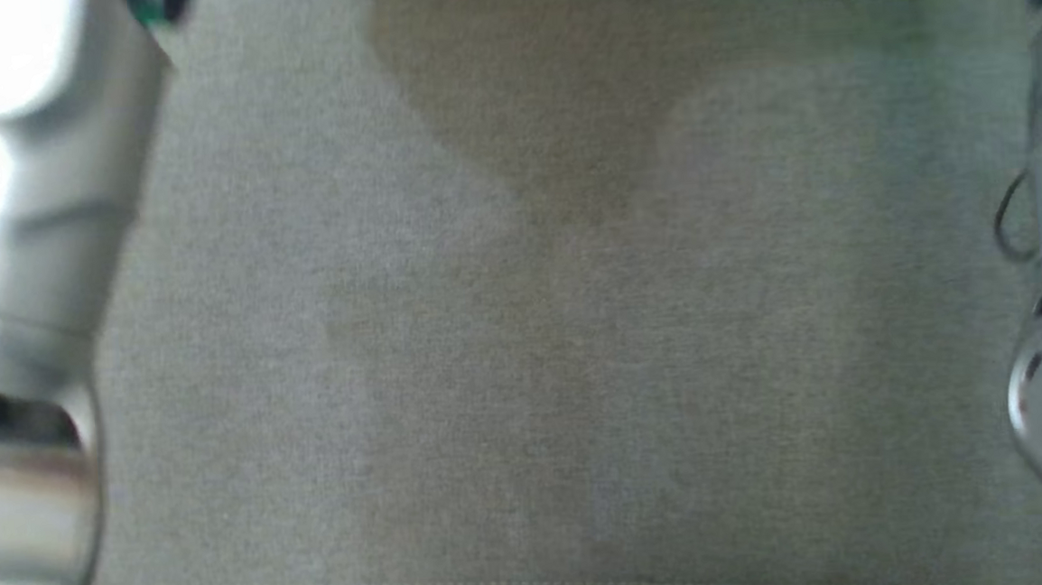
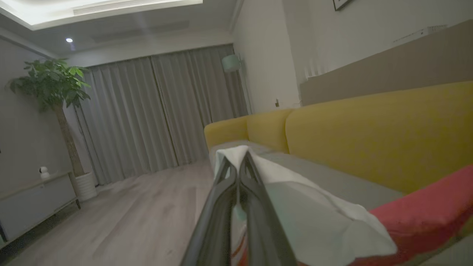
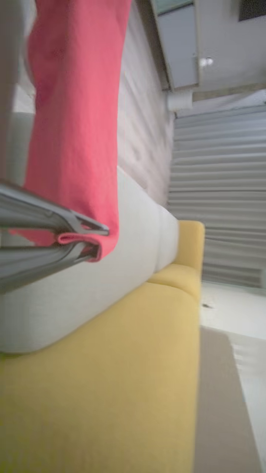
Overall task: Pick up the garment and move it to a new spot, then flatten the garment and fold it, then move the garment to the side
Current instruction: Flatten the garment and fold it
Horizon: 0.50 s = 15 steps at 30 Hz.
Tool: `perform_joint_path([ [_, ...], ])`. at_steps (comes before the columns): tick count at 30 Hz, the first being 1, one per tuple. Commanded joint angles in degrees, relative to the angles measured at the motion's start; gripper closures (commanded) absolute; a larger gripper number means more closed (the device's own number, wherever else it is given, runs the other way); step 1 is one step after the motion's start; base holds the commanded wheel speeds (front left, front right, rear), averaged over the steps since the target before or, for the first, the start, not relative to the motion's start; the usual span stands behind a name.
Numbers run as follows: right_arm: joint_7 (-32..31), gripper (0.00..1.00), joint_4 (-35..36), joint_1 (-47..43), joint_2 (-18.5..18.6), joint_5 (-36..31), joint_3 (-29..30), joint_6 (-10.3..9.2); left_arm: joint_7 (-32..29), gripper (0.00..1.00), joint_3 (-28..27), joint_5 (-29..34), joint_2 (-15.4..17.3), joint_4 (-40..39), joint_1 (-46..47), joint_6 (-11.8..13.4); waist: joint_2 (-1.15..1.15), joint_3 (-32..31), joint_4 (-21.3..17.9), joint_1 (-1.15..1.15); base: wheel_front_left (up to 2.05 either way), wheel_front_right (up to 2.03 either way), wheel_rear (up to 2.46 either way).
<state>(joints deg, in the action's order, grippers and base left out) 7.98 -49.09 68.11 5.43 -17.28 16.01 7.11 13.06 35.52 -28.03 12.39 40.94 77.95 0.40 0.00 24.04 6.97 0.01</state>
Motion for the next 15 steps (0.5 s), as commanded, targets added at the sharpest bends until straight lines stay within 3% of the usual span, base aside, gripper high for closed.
perform_joint_path([
  [1,1.0,1.00,0.7,0.0,-1.5,-0.6,0.1,0.37,0.6,1.00,-1.0,-0.3,2.0,-1.0,0.8,-0.3,0.00,1.7,0.7,-0.01,0.00,0.00,0.00],
  [7,5.0,1.00,-4.7,-3.6,-2.0,-1.3,2.8,0.37,1.7,1.00,-1.6,-1.7,1.7,-3.0,-7.2,-1.6,0.00,2.8,0.3,-0.01,0.00,0.00,0.00],
  [15,6.9,1.00,-4.7,-9.0,-2.5,5.3,0.1,0.37,1.9,1.00,-4.0,-1.9,5.5,-13.6,-21.7,-0.6,0.00,0.1,-1.4,-0.01,0.00,0.00,0.00],
])
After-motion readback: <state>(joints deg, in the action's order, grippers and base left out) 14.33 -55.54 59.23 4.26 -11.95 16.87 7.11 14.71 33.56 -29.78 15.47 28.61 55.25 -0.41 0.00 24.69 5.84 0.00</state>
